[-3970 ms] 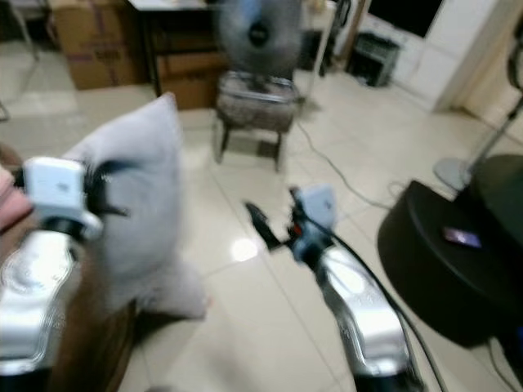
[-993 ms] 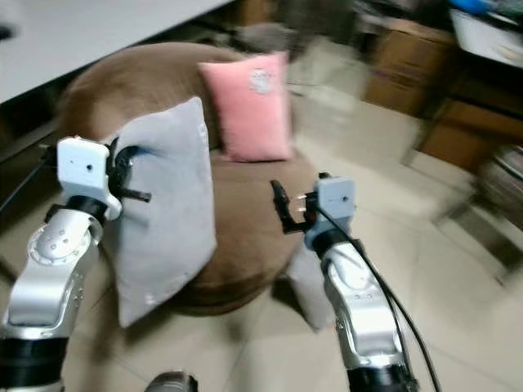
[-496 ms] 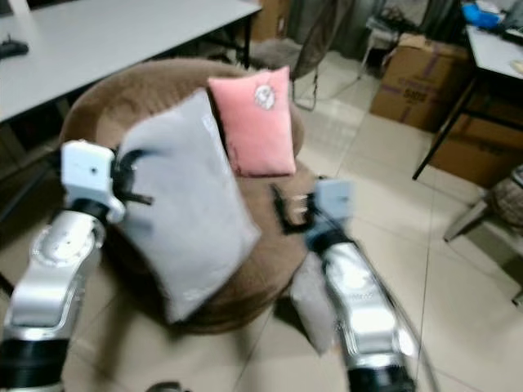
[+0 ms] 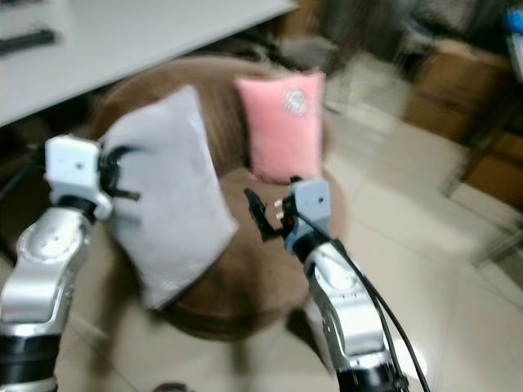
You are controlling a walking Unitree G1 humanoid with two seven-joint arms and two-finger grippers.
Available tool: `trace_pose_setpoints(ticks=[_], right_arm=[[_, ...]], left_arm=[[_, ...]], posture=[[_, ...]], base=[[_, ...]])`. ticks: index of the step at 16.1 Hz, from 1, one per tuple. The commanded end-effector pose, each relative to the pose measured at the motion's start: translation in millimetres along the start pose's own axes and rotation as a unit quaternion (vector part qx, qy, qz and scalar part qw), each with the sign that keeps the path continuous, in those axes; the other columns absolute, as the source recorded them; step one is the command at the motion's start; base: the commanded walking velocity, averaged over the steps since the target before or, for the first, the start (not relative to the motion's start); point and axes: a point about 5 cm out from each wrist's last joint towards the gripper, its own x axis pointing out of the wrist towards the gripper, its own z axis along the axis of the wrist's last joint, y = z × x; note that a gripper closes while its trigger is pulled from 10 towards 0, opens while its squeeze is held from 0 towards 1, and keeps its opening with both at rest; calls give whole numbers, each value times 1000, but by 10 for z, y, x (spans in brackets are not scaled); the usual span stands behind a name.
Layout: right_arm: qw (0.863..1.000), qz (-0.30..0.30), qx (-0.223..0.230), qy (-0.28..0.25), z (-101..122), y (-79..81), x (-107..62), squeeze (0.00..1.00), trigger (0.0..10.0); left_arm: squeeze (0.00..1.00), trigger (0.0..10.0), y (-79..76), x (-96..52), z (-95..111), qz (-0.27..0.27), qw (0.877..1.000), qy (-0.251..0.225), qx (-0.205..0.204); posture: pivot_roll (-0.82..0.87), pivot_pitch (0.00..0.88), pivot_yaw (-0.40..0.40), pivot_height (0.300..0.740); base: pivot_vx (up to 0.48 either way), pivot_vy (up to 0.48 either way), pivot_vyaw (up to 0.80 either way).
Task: Move the pillow to the sofa from floor
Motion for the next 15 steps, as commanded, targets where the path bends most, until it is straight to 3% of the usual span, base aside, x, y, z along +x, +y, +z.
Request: trace_pose_setpoints(ticks=[1,15], right_arm=[[1000,-20,-5,0,14,-125,-44,0,10000],[1000,-31,-2,2,4,-134,-64,0,10000]], left_arm=[[0,10000,-99,29,151,-16,999,-39,-4],[0,10000,-148,46,156,-35,999,-38,-11]], posture=[[100,0,-41,740],[95,0,-32,740]], base=[[341,0,0],[369,0,0]])
